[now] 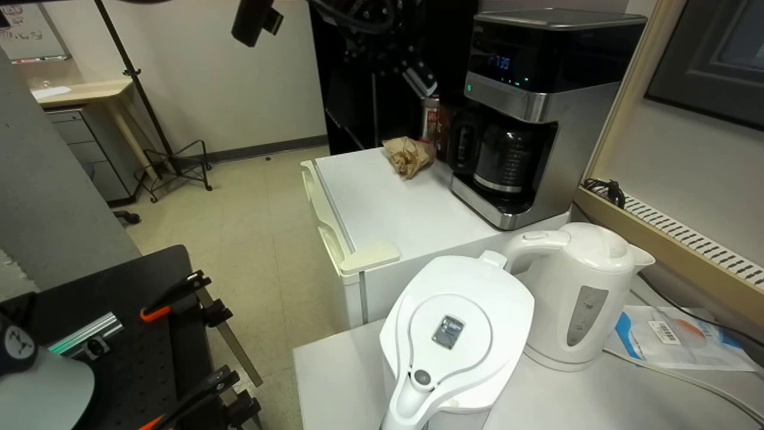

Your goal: Tap the right side of the coffee maker

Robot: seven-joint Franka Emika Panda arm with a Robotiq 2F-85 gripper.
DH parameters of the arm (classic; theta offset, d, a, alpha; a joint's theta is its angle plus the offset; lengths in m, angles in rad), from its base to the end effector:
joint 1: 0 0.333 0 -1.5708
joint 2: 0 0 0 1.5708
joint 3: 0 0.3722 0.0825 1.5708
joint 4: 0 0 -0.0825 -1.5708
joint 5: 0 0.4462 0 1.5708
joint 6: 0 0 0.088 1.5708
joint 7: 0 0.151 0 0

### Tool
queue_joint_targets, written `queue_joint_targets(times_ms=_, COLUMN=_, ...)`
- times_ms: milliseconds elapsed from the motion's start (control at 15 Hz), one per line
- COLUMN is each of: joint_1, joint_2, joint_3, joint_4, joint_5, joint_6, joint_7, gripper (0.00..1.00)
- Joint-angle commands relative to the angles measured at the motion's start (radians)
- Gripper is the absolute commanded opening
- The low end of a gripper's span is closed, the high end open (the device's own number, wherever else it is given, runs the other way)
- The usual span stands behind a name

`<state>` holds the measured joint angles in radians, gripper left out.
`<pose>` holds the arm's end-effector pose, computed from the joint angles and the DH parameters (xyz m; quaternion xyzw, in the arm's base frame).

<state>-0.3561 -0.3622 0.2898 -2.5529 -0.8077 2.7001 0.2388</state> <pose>0.5052 -0.0231 0.4170 0.9168 0.1691 0.2320 0.2777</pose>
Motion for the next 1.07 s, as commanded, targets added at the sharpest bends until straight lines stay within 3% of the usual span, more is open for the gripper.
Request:
queue_joint_targets(times_ms=0, joint_1=-0.090, joint_2=0.117, joint_3=0.085, joint_4=0.122, joint_5=-0.171, joint_6=-0.003, joint_7=0.163, gripper=0.04)
queue_joint_targets(times_ms=400, joint_1=-0.121, joint_2=0.284, joint_3=0.132, joint_4=0.268, joint_5=-0.366, joint_6=-0.009, joint_7=0.336, gripper=0.02)
queue_joint_targets(times_ms=1000, joint_1=-0.089, joint_2=0.510, joint_3=0.140, joint_4=0.456, joint_5=-0.480, joint_6=-0.011, joint_7=0.411, gripper=0.03)
